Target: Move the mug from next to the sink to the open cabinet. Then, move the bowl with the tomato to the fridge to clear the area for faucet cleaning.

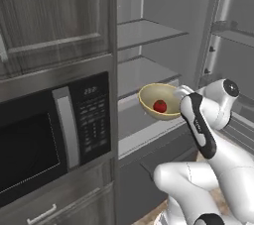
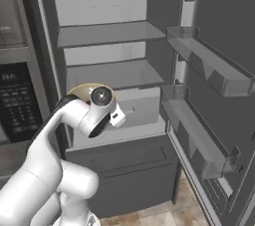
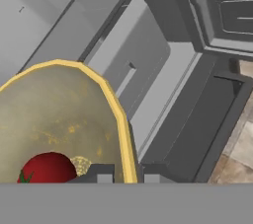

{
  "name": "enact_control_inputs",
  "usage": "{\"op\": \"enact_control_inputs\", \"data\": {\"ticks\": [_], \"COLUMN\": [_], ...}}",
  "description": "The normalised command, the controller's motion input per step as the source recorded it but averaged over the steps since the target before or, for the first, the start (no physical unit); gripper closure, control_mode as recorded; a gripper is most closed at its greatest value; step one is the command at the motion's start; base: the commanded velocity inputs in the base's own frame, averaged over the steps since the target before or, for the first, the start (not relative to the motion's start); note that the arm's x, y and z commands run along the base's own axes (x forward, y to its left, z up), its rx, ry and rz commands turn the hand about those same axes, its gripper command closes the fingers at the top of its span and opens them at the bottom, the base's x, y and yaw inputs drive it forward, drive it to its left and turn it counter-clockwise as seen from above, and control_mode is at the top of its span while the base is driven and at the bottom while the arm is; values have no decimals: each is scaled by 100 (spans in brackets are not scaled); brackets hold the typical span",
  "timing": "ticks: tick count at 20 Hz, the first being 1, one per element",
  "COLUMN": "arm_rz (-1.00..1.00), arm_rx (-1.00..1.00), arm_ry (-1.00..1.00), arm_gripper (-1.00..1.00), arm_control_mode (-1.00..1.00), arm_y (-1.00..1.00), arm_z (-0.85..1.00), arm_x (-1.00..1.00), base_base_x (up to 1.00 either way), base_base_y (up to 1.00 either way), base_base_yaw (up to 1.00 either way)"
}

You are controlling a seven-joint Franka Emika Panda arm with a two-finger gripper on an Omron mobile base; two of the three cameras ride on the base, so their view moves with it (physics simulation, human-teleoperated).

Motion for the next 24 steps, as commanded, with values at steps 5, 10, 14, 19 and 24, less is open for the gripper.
{"op": "enact_control_inputs", "data": {"ticks": [5,10,14,19,24], "arm_rz": [0,0,1,0,0], "arm_rx": [0,0,0,0,0], "arm_ry": [0,0,-21,-14,11], "arm_gripper": [100,100,100,100,100], "arm_control_mode": [100,100,-100,-100,-100], "arm_y": [0,0,-18,0,2], "arm_z": [0,0,39,47,15], "arm_x": [0,0,3,38,79], "base_base_x": [69,37,0,0,0], "base_base_y": [-3,-9,0,0,0], "base_base_yaw": [2,0,0,0,0]}}
